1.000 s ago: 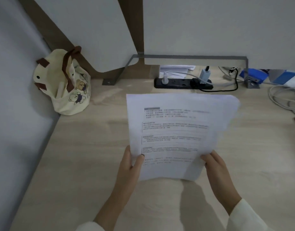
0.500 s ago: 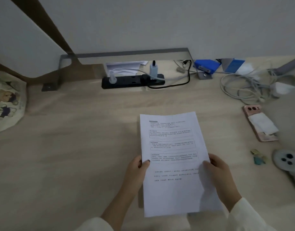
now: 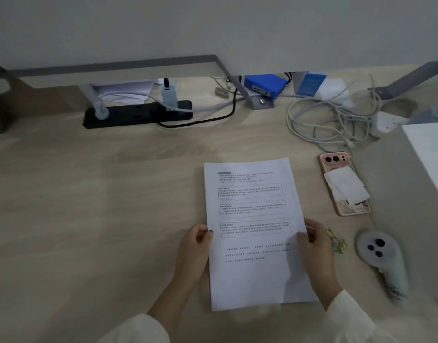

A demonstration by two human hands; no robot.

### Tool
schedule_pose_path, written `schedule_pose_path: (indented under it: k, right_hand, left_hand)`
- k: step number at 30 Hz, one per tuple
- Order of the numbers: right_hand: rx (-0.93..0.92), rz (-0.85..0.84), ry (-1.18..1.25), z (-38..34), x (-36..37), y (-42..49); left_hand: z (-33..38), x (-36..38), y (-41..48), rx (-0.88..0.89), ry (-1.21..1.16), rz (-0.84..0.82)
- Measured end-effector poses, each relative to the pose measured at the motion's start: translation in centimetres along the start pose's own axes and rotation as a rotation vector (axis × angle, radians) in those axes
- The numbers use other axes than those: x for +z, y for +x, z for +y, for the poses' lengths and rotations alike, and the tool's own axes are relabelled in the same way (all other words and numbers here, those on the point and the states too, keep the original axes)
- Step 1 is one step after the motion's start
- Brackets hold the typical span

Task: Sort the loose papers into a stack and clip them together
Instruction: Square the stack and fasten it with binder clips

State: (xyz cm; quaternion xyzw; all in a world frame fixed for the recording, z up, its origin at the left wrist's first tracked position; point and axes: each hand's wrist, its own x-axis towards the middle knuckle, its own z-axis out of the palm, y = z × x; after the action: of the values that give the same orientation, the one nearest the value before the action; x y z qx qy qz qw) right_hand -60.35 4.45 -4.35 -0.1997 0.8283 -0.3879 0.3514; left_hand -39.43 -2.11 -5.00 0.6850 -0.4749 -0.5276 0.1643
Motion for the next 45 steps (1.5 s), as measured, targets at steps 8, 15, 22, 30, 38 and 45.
schedule_pose_path:
  k: [8, 15, 22, 30, 38, 45]
  right_hand:
    - [-0.116, -0.037, -0.124, 0.4, -0.1, 0.9]
    - [-0.429, 0.293, -0.614, 1.5, -3.8, 0.8]
    - [-0.459, 0.225, -0.732, 4.8, -3.3, 0.7]
    - [-0.64, 0.057, -0.52, 6.3, -0.3, -0.2]
    - [-0.606, -0.069, -0.431, 3.7, 1.6, 0.4]
    - [-0.648, 0.024, -0.455, 2.3, 0.9, 1.0]
  left_hand:
    - [-0.2, 0.7, 0.6, 0.0, 0.035, 0.065]
    - [-0.6, 0.7, 0.9, 0.025, 0.028, 0.071]
    - [-0.8, 0.2, 0.7, 0.029, -0.021, 0.061]
    - [-1.7, -1.7, 0.1, 0.012, -0.002, 0.083]
    - [-3.5, -4.6, -0.1, -0.027, -0.008, 0.113]
    - [-3.8, -4.8, -0.1, -0.026, -0.014, 0.116]
